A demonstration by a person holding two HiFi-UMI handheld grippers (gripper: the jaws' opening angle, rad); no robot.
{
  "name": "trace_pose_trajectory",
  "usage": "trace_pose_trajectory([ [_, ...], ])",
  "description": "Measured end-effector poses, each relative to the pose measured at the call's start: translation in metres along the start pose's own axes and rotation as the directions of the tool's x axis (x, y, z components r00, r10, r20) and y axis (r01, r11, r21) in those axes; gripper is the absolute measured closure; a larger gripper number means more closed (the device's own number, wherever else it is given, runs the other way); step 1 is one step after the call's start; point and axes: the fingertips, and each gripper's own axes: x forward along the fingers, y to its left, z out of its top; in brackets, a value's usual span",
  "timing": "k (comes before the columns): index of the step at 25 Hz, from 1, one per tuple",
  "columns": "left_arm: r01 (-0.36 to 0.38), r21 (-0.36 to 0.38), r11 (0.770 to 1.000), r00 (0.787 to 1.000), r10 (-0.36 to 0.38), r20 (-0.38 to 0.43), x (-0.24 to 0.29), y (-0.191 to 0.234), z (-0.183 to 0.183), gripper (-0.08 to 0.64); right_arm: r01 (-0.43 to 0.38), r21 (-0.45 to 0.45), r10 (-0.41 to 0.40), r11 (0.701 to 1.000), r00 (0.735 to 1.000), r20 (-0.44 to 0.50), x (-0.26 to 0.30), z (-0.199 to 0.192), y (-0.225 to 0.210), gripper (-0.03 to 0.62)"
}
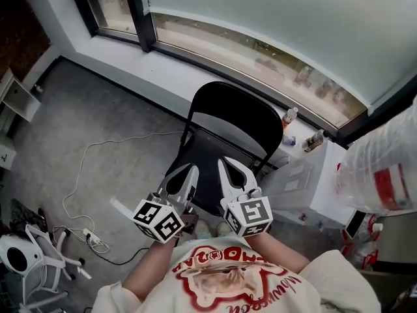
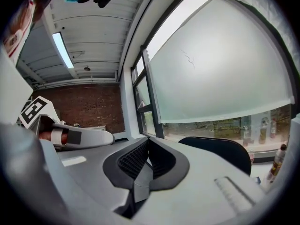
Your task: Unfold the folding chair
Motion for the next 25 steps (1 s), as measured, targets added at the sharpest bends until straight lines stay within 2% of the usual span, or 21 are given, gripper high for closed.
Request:
trace_pose_trajectory([
  [10,0.093,0.112,0.989,0.994,-0.086,-0.067,-0.023,-0.024,-0.005,0.555,-0.034,-0.023,0.035,0.999,0.999,0.026,-0.014,0.007,0.034,0.575],
  [15,0.102,0.095,0.99,0.993,-0.095,-0.071,-0.033,-0.03,-0.012,0.555,-0.045,-0.044,0.046,0.998,0.999,0.018,-0.025,0.002,0.039,0.572],
  [23,0.074,0.15,0.986,0.997,-0.068,-0.045,-0.044,-0.052,-0.006,0.555,-0.084,-0.063,0.089,0.994,0.994,0.071,-0.049,0.02,0.045,0.571],
  [25,0.058,0.151,0.987,0.998,-0.052,-0.041,-0.049,-0.062,-0.008,0.555,-0.103,-0.044,0.106,0.994,0.992,0.065,-0.062,0.019,0.048,0.571],
])
